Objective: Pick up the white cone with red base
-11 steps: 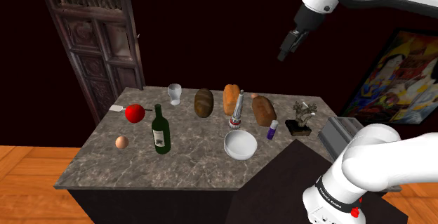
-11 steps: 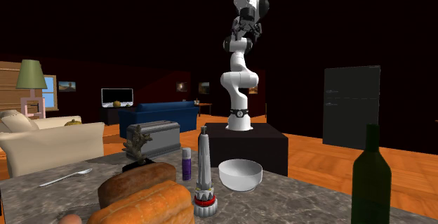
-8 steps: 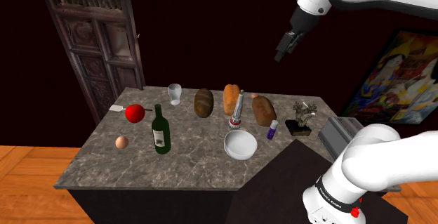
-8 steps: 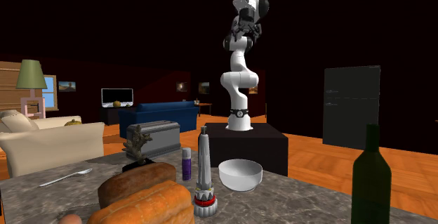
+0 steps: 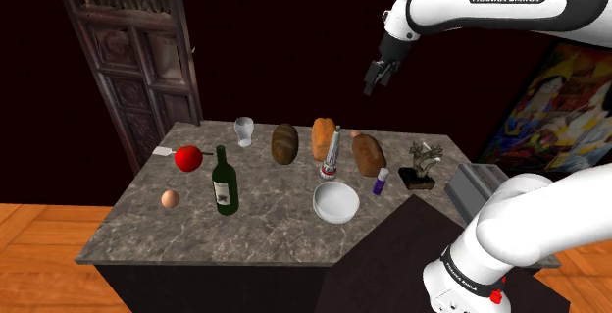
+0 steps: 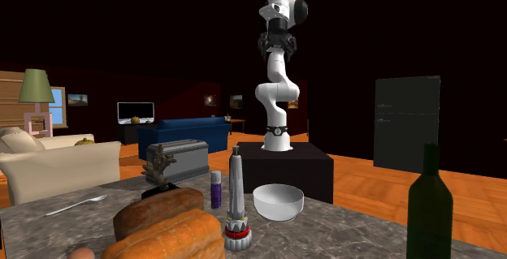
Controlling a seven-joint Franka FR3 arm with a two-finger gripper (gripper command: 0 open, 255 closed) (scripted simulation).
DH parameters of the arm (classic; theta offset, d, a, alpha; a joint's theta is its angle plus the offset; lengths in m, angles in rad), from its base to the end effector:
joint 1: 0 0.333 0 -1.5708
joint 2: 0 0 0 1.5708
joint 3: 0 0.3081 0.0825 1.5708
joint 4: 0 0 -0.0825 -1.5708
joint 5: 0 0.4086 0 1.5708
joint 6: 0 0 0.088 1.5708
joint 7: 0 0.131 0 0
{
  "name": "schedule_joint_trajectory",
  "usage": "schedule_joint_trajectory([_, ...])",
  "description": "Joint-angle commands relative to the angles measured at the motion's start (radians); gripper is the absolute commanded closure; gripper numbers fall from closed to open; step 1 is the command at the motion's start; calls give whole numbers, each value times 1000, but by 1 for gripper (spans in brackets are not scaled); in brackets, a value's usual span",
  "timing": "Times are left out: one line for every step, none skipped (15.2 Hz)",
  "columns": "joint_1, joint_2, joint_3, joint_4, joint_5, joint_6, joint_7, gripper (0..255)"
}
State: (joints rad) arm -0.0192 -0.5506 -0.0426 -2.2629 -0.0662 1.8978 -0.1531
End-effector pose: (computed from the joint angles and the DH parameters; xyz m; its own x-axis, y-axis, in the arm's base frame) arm 0.4347 -0.0353 0.5501 0.9778 0.1152 0.1750 0.1043 -0.9920 0.0708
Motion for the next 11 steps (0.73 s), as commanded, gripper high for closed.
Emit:
schedule_joint_trajectory([-6,74,-16,16,2,41,-8,0])
schedule_joint_trajectory([-8,108,-24,25,4,58,-12,0])
schedule_joint_trajectory([-11,143,-32,35,6,74,-16,0])
schedule_joint_trajectory([-13,178,-39,46,9,89,-21,0])
schedule_joint_trajectory([-16,214,-47,58,12,104,-25,0])
schedule_joint_trajectory([-18,250,-54,71,16,118,-30,0])
schedule_joint_trajectory([-20,287,-61,85,21,131,-36,0])
schedule_joint_trajectory([-22,323,-68,100,26,143,-41,0])
schedule_joint_trajectory([-25,360,-74,117,32,155,-47,0])
schedule_joint_trajectory([-28,397,-81,134,38,165,-53,0])
schedule_joint_trajectory([-30,435,-87,152,45,175,-59,0])
